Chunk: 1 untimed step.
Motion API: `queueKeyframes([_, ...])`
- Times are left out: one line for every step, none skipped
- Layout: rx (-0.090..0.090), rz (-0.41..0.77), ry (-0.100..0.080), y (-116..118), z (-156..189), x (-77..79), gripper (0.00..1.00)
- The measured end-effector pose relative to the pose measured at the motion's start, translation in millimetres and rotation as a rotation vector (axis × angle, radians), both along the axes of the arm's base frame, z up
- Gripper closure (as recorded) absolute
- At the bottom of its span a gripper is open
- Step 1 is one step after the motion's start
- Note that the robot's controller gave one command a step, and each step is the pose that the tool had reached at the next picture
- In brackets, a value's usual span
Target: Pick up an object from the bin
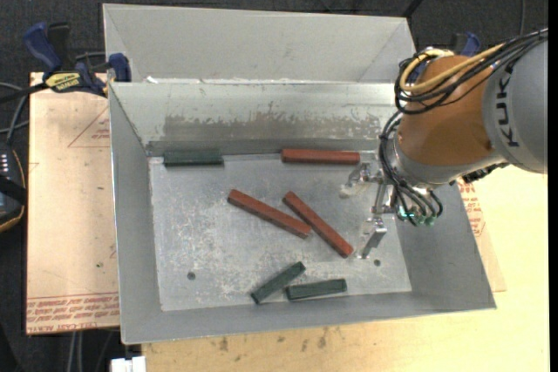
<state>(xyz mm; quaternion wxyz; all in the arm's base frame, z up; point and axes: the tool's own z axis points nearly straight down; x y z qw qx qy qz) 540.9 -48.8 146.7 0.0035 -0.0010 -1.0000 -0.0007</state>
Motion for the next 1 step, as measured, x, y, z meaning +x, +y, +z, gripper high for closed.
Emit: queueKeyframes([-0.001, 0.001, -0.007, 0.1, 3.6, 1.9, 0.00])
